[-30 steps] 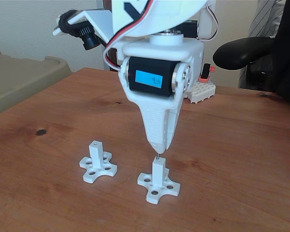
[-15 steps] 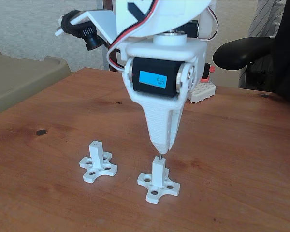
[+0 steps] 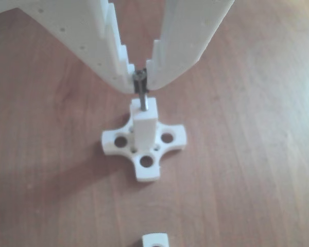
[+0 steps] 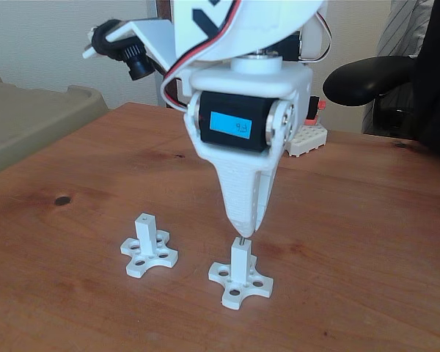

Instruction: Grab the screw and set it in the hole.

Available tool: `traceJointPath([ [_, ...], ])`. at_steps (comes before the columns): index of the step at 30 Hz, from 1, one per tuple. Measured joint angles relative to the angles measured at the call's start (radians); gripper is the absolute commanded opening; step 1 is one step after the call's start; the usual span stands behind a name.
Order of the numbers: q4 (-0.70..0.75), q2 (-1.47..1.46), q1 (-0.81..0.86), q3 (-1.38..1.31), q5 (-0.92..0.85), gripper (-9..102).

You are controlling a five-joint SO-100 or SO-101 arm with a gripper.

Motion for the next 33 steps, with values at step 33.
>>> traceJointPath([
  [33, 0.066, -0.006, 0.0, 0.0, 0.0, 18],
])
